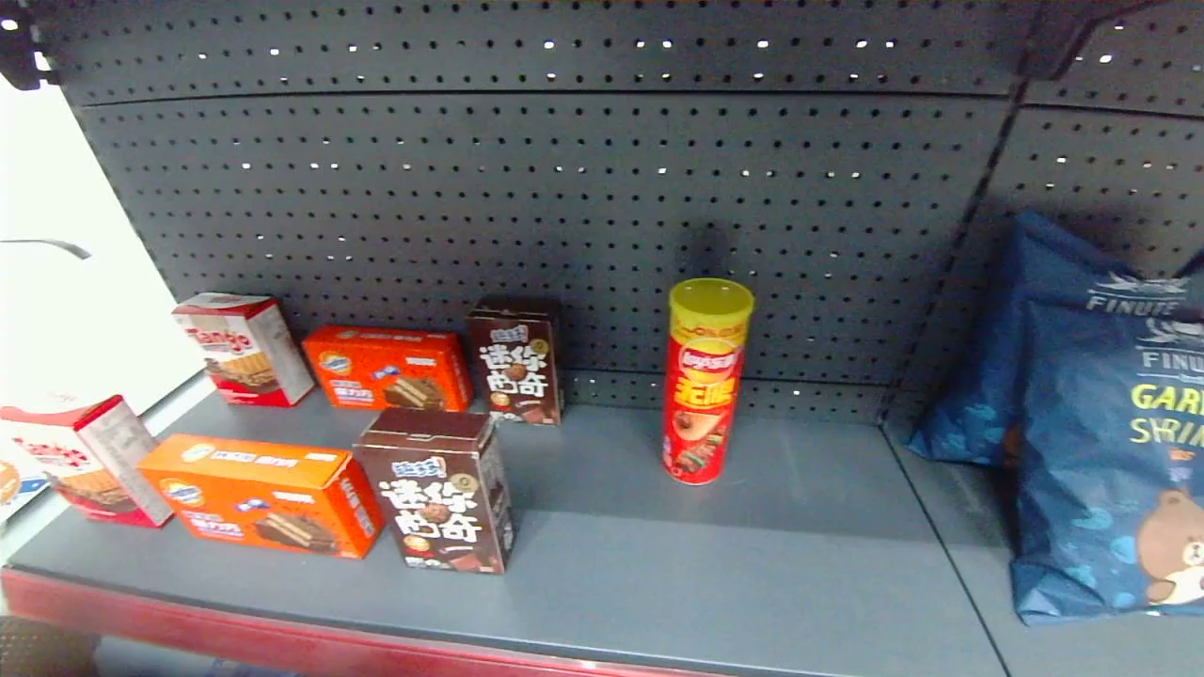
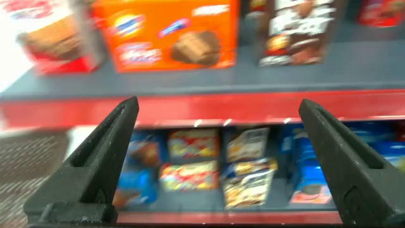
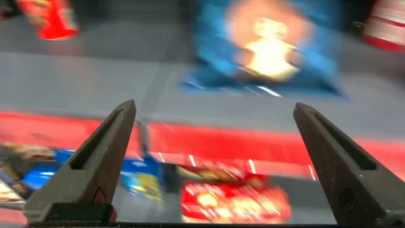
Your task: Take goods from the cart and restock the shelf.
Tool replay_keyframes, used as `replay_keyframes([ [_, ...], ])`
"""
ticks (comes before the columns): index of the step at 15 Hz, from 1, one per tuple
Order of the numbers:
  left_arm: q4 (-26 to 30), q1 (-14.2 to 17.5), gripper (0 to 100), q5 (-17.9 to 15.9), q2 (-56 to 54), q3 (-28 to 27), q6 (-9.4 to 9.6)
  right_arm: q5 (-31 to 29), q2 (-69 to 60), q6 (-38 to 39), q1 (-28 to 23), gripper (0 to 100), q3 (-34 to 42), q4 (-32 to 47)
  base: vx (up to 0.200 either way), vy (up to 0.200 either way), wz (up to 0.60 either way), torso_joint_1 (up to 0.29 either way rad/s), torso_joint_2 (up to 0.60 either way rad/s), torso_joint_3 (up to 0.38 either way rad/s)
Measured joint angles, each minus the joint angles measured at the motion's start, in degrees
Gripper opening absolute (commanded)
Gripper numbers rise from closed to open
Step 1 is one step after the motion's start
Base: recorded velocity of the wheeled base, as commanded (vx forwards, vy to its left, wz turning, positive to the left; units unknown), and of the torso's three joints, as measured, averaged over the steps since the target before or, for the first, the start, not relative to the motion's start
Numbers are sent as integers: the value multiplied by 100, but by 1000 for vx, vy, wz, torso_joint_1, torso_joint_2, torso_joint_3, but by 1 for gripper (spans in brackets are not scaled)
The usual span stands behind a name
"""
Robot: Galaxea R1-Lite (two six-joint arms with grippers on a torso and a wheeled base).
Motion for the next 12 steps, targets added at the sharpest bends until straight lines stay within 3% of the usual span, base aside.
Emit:
replay_keyframes([
  [12,5,6,100,4,0,2,-15,0,0,0,0,100,0,7,0,0,600,2,4,1],
])
